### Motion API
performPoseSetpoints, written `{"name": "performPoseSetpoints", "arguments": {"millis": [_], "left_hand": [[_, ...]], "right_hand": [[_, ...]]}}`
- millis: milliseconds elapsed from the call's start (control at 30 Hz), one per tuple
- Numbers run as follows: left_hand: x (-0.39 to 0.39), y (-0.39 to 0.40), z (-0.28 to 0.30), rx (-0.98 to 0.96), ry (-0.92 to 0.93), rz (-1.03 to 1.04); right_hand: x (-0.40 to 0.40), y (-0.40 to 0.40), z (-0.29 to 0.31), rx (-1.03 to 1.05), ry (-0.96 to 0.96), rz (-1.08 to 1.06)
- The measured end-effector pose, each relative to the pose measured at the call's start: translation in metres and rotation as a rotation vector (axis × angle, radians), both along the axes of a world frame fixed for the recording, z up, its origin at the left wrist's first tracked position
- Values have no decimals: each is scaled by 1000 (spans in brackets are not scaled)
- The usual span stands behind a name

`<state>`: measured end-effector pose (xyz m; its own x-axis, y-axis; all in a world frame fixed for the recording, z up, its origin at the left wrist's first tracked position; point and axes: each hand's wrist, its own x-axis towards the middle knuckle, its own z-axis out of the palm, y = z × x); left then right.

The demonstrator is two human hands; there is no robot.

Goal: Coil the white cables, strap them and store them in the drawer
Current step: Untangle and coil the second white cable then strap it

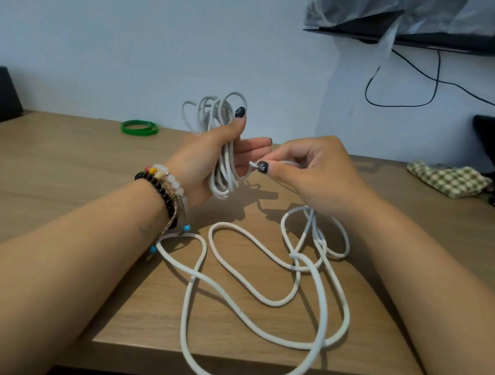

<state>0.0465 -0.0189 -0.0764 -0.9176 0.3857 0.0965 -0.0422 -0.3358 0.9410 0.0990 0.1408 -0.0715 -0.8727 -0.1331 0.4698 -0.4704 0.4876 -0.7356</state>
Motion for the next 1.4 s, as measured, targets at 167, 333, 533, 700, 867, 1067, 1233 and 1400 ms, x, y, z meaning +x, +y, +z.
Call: {"name": "performPoseSetpoints", "arguments": {"millis": [167, 333, 533, 700, 867, 1067, 1233, 1400], "left_hand": [[0, 1, 2, 227, -92, 6], [-4, -6, 7, 435, -156, 78], [-9, -5, 7, 457, -146, 222], [-9, -4, 3, 163, 85, 367], [-3, 2, -4, -170, 287, 380], [-3, -2, -2, -183, 278, 191], [-1, -6, 2, -293, 268, 90], [-5, -12, 5, -475, 332, 99]], "right_hand": [[-2, 0, -2, 57, 35, -84], [-9, 2, -5, 194, 53, -221], [-4, -2, -7, 354, -123, -31], [0, -5, -7, 189, -142, 138], [0, -2, -4, -118, -145, 200], [-7, 4, -4, -368, -206, 159], [-9, 8, -4, -455, -263, 124], [-12, 10, -6, -467, -284, 131]]}}
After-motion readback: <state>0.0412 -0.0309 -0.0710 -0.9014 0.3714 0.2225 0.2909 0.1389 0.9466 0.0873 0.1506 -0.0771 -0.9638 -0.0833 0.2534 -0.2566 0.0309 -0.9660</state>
